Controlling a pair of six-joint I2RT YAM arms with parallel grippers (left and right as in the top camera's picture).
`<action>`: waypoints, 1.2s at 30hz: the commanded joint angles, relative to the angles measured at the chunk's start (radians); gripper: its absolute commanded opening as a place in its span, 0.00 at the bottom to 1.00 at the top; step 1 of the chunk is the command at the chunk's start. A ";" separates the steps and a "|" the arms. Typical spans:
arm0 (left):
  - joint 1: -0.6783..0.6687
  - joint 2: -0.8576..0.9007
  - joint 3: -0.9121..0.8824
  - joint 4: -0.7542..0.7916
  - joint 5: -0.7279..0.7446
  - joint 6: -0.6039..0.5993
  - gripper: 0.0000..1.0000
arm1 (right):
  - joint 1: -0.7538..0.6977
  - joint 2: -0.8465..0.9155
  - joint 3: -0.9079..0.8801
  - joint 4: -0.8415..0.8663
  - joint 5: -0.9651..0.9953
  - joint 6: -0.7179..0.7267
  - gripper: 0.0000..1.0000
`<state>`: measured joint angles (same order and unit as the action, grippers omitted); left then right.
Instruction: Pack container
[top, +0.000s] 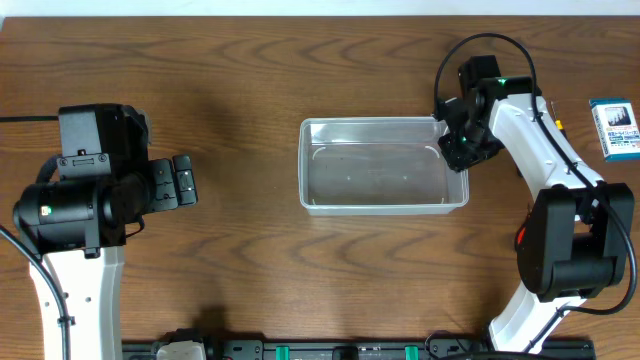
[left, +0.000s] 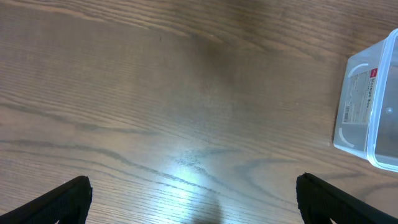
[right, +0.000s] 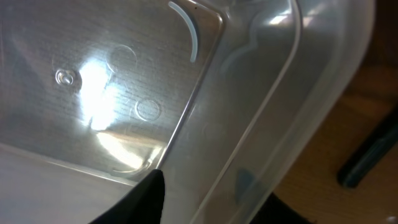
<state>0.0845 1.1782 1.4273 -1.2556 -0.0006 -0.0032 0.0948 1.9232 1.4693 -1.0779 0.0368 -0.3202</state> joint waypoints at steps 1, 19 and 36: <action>0.005 0.006 0.003 -0.001 -0.008 -0.010 0.98 | -0.005 -0.005 -0.008 0.005 -0.003 -0.022 0.35; 0.005 0.006 0.003 -0.001 -0.008 -0.010 0.98 | -0.026 -0.005 -0.008 0.006 -0.003 -0.002 0.71; 0.005 0.006 0.003 -0.001 -0.008 -0.010 0.98 | -0.032 -0.005 0.228 -0.164 -0.008 0.146 0.99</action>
<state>0.0845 1.1782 1.4273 -1.2552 -0.0002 -0.0032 0.0757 1.9236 1.6020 -1.2068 0.0338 -0.2337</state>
